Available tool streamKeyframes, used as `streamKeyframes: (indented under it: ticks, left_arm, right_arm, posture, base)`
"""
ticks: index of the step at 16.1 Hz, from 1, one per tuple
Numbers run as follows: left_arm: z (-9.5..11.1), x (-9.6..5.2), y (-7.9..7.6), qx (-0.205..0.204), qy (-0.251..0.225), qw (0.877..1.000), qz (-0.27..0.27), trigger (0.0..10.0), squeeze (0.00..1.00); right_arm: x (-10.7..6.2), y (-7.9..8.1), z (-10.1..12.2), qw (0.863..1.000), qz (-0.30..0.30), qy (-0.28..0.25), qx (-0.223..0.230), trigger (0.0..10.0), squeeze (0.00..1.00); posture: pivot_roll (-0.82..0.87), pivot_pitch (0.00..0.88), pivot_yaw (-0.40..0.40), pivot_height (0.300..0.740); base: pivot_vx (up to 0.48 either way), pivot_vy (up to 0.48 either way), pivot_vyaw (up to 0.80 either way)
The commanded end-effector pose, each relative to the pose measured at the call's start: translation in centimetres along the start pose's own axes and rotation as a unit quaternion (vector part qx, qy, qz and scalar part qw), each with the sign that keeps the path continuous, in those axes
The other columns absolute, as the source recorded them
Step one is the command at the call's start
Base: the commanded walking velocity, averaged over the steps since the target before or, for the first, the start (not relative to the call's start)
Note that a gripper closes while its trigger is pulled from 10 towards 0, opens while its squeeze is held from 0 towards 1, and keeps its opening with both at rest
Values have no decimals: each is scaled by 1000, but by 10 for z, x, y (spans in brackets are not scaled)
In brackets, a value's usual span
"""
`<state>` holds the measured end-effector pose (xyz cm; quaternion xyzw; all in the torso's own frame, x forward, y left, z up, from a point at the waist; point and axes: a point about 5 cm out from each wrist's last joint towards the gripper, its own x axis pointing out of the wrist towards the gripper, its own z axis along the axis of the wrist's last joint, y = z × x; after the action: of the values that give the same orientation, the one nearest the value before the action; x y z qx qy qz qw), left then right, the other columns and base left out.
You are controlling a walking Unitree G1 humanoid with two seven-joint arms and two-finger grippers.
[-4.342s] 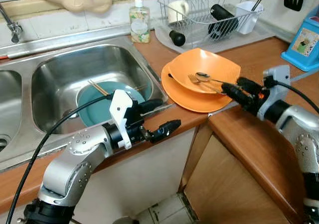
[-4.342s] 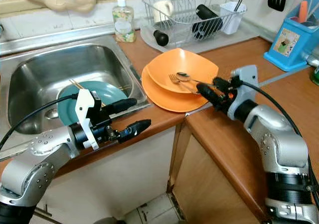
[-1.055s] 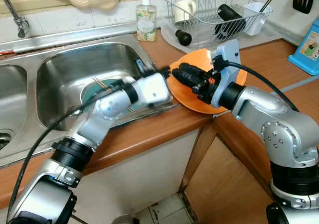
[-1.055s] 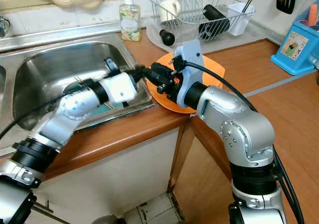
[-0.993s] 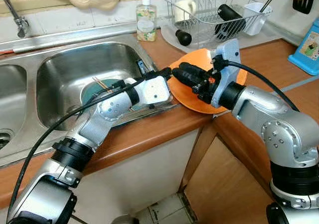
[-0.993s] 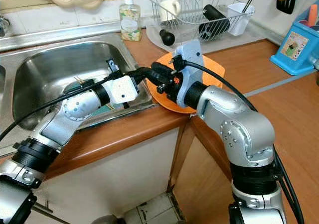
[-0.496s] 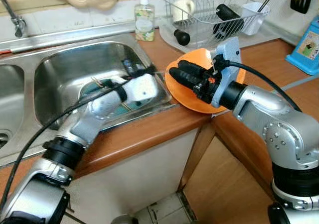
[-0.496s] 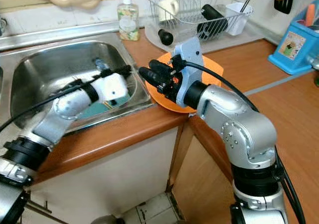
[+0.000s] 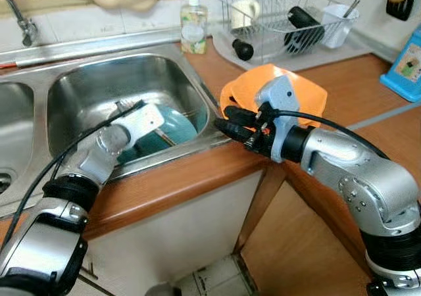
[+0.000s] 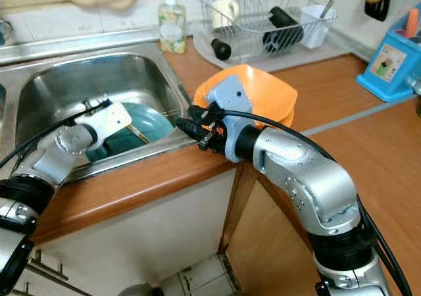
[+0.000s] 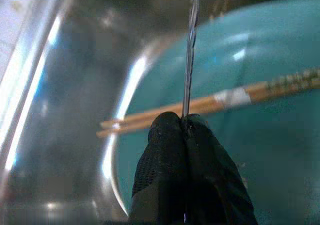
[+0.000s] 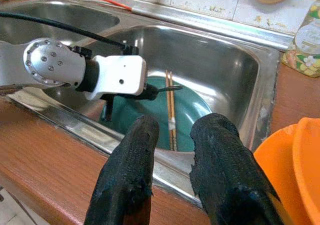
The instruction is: Kitchen organization
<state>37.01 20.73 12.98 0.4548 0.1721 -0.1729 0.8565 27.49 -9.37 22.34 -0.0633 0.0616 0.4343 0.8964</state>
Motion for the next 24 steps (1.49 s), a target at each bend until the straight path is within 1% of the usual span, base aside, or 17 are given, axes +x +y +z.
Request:
streamKeyframes:
  ticks: [1,2,4,5,6,7,9,10,11,15,17,18,19,20,22,23,24]
  left_arm:
    - [0,3,1,-20,14,1000,-19,10000,192]
    - [-1,3,0,-23,18,999,-25,10000,1000]
    - [-1,5,-1,-37,23,998,-34,10000,1000]
    - [0,6,0,-39,20,999,-32,10000,1000]
    - [2,7,0,-52,11,998,-28,10000,1000]
    - [5,6,2,-70,-9,997,-23,10000,1000]
    - [8,5,4,-88,-33,995,-21,10000,1000]
    - [13,2,7,-125,-75,989,-14,10000,1000]
    - [13,1,8,-138,-84,987,-10,10000,1000]
    - [23,-10,15,-234,-157,959,0,10000,1000]
    - [34,-19,12,-238,-209,948,-24,10000,1000]
    - [45,-27,5,-241,-259,933,-59,10000,1000]
    - [54,-35,-1,-266,-300,912,-90,10000,863]
    - [62,-44,-4,-297,-338,886,-112,10000,0]
    - [68,-56,-13,-315,-364,861,-162,10000,0]
    - [70,-61,-16,-319,-374,853,-178,10000,0]
    - [74,-72,-20,-334,-394,832,-203,10000,0]
  right_arm:
    - [-2,-2,2,1000,-13,-3,-15,10000,0]
    - [-3,-4,2,1000,-23,-6,-16,10000,0]
    - [-8,-16,7,997,-66,-25,-14,10000,0]
    - [-11,-22,9,996,-86,-34,-10,10000,349]
    - [-17,-34,11,991,-123,-48,-1,10000,1000]
    - [-27,-46,11,986,-159,-53,2,10000,1000]
    - [-37,-55,10,981,-186,-54,2,10000,1000]
    - [-51,-63,10,976,-209,-61,9,10000,1000]
    - [-54,-64,9,975,-213,-62,10,10000,1000]
    - [-70,-65,1,974,-224,-44,15,10000,1000]
    - [-71,-60,-3,977,-212,-33,18,10000,1000]
    - [-69,-55,-7,978,-205,-19,18,10000,1000]
    - [-69,-53,-11,978,-205,-7,20,10000,102]
    - [-70,-54,-18,976,-217,10,28,10000,0]
    - [-73,-56,-25,973,-226,19,41,10000,0]
    - [-74,-55,-26,973,-225,19,45,5569,0]
    - [-78,-52,-28,973,-224,16,59,2078,0]
  posture:
    - [-151,0,-1,740]
    - [-152,0,0,740]
    - [-154,0,3,740]
    - [-153,0,3,740]
    - [-150,0,1,740]
    - [-151,0,4,740]
    - [-152,0,4,740]
    - [-154,0,5,740]
    - [-155,0,5,740]
    - [-153,0,2,740]
    - [-150,0,2,740]
    - [-150,0,2,740]
    - [-150,0,2,740]
    - [-153,0,5,740]
    - [-153,0,5,740]
    - [-154,0,4,740]
    - [-154,0,4,740]
  base:
    - [0,0,0]
    - [0,0,0]
    - [0,0,0]
    - [0,0,0]
    - [0,0,0]
    - [0,0,0]
    - [0,0,0]
    - [0,0,0]
    - [0,0,0]
    - [0,0,0]
    - [0,0,0]
    - [0,0,0]
    - [0,0,0]
    - [0,0,0]
    - [0,0,0]
    - [0,0,0]
    - [0,0,0]
